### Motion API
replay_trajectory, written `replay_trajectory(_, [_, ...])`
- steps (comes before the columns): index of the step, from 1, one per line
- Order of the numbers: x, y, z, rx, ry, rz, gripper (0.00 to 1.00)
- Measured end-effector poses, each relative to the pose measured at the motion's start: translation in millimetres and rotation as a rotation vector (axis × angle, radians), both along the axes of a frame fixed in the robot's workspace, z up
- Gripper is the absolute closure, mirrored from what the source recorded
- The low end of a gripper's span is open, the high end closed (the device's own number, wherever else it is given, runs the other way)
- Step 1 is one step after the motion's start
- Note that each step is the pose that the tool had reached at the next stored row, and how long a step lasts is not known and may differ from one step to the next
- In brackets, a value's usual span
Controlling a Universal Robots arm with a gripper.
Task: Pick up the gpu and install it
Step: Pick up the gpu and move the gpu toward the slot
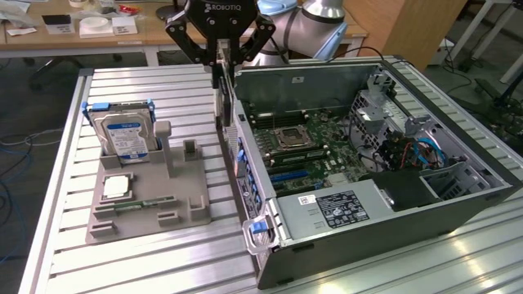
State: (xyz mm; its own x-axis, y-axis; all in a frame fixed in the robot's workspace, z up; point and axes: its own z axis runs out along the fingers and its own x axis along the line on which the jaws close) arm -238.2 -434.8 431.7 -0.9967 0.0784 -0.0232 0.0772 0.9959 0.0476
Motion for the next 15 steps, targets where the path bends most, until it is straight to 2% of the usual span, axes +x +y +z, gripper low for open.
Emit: replay_trajectory(15, [20.9,0.0,0.0,0.0000,-0.0001,0.000,0.73])
